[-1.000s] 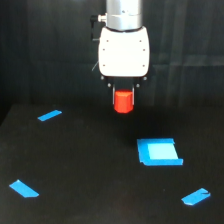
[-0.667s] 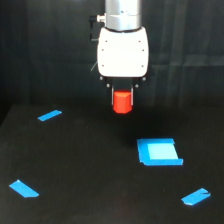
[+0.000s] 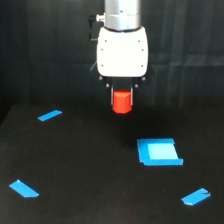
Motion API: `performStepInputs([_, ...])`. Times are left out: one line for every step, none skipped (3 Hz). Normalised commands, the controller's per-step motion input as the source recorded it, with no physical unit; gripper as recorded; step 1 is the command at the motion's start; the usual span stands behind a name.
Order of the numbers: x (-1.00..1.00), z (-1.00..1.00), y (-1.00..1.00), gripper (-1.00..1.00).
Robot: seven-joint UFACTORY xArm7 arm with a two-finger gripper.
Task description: Pick up the red object from the table
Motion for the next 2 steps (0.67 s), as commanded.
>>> performStepInputs([-0.07,0.14,0.01,-0.98])
performStepInputs([-0.07,0.03,-0.04,-0.95])
